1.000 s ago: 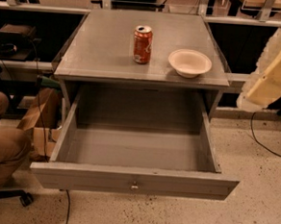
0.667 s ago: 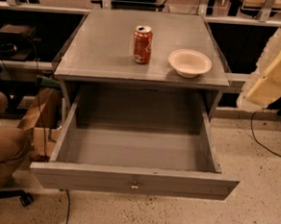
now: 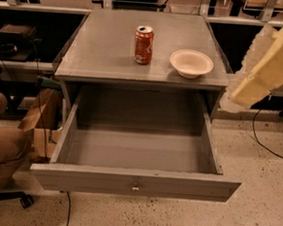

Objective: Place coke can into top drawer

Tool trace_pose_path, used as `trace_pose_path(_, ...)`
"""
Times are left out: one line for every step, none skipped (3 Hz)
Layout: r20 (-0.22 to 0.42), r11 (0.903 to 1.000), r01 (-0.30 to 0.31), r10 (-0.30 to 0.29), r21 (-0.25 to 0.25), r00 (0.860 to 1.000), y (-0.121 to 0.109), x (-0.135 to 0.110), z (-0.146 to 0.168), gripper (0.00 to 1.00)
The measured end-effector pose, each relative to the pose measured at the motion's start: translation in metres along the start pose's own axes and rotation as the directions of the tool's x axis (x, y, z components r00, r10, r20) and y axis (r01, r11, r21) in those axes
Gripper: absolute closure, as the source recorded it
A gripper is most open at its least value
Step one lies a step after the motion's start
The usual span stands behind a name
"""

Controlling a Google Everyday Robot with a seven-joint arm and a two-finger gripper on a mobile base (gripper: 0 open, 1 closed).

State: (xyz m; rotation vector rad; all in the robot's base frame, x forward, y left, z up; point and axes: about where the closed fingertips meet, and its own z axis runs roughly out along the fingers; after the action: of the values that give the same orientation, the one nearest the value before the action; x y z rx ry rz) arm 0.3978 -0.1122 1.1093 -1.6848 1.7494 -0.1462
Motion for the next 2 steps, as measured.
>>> trace_pose_path(0.001,1.0,0.003,-0.003,0.005,1.0,0.0007,-0.0027,-0.0028,0.0)
trace_pose_path(0.001,1.0,0.002,-0.002,0.006,1.0,0.0005,-0.0027,-0.0029,0.0)
